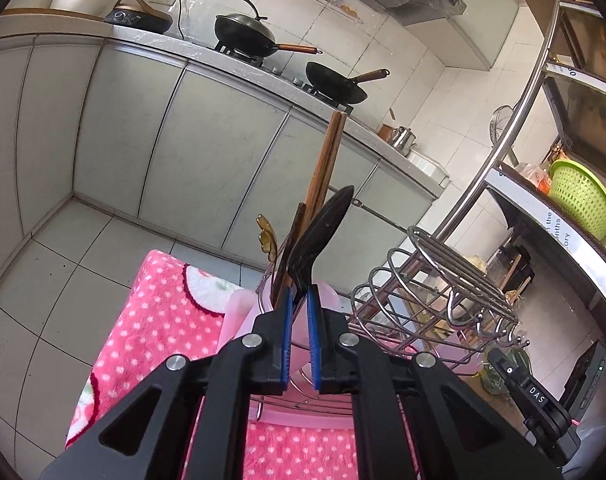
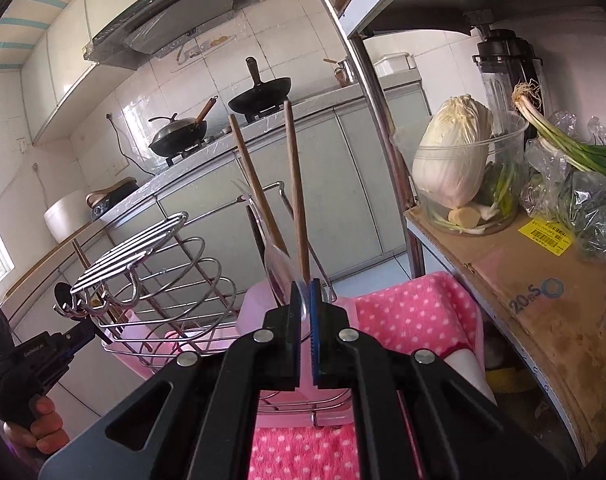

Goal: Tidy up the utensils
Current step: 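Lower both spoons into the pink cup and open both tools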

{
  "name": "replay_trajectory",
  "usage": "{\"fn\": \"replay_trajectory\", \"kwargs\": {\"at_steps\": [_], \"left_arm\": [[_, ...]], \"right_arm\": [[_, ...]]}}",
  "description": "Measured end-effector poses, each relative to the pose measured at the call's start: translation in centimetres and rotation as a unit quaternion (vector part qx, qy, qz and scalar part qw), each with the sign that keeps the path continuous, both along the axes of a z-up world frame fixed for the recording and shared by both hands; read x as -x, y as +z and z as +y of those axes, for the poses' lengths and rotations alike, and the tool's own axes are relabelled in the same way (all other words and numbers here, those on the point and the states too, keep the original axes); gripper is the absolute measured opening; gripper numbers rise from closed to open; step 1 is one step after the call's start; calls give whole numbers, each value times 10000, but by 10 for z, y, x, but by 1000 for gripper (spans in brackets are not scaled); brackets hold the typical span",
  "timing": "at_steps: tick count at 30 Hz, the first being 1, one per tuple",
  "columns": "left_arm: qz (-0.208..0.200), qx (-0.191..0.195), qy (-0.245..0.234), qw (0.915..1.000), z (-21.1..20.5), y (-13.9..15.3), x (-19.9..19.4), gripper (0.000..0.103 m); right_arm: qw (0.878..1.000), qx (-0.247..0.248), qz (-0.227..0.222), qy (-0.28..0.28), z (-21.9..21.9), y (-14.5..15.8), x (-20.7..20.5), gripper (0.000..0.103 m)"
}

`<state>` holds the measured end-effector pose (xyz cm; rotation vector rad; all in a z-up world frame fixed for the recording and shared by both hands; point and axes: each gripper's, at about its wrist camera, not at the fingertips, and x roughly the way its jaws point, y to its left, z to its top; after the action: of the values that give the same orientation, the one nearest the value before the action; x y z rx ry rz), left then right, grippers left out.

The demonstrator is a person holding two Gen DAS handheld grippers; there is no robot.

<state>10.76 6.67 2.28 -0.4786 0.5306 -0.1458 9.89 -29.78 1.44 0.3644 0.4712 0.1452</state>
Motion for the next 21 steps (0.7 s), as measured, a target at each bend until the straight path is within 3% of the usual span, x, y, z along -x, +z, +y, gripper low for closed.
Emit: {"fn": "replay_trajectory", "kwargs": {"at_steps": [8,10,12,13,21], "left_arm": [[141,-19,111,9998,-1,-2,2,7],[135,-51,86,9999,-2,0,4,10],[203,-34,63,9998,-2,0,4,16],[238,-17,59,9997,-2,0,4,20],[318,-155,41,9994,-8,1,15,35]], "right_arm": [[9999,41,100,70,3,-1,0,5],[9998,49,193,69,4,-1,-1,12],[9996,6,278,106,4,-2,-1,35],[9996,-17,270,113,4,-2,1,38],[9992,16,303,246,8,-1,15,41]]}}
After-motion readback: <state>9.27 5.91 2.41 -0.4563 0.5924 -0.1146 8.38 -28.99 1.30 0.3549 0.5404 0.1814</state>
